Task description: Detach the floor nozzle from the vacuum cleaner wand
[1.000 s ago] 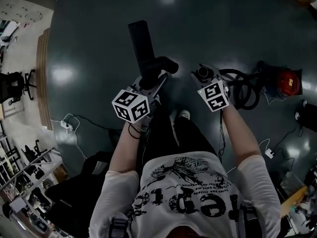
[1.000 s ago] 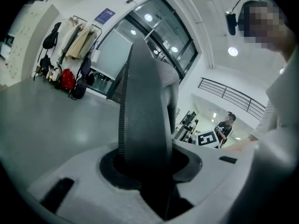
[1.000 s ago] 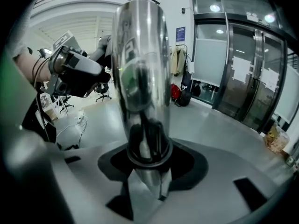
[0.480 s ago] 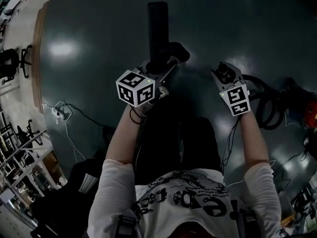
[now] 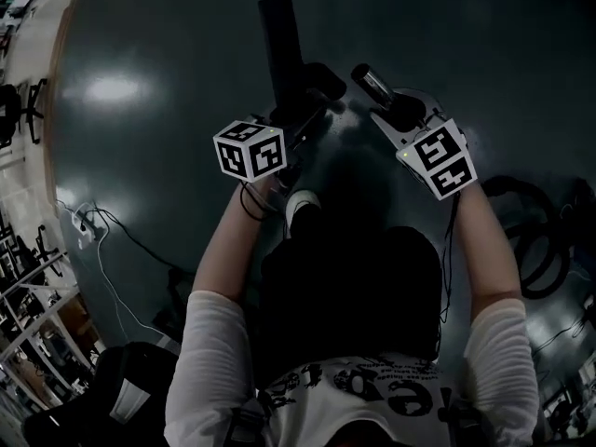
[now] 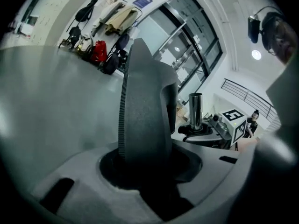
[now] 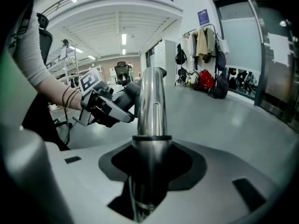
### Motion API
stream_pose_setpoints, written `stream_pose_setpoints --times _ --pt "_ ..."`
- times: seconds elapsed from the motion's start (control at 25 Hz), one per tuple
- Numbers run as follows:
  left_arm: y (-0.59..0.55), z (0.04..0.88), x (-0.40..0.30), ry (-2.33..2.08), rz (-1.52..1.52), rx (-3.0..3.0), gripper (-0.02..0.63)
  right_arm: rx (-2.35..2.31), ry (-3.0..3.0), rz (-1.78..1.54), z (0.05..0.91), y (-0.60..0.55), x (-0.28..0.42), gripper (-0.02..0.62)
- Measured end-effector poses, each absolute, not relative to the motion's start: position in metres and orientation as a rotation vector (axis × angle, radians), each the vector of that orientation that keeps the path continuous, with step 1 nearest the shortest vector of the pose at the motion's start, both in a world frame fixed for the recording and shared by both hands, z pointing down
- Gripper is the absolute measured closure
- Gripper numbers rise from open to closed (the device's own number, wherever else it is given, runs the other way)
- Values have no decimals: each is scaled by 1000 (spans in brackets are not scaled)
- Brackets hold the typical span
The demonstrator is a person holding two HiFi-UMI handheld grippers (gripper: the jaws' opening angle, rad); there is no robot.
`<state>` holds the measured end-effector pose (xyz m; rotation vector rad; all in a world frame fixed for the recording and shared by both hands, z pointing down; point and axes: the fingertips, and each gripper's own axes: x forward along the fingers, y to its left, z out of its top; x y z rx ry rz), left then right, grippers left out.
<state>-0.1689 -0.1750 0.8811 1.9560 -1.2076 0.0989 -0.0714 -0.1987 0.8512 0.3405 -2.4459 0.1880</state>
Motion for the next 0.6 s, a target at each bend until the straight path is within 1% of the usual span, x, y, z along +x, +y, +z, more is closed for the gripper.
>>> stream_pose_setpoints --times 0.2,0.44,0.6 --pt "-171 997 -192 -1284 88 1795 480 282 -2318 243 972 -200 -80 430" --pt "-124 1110 -178 -1133 32 1560 480 187 -2106 373 1095 -155 -68 430" --pt "-98 1168 -177 -1094 86 1468 479 168 -2014 395 1158 -132 -64 430"
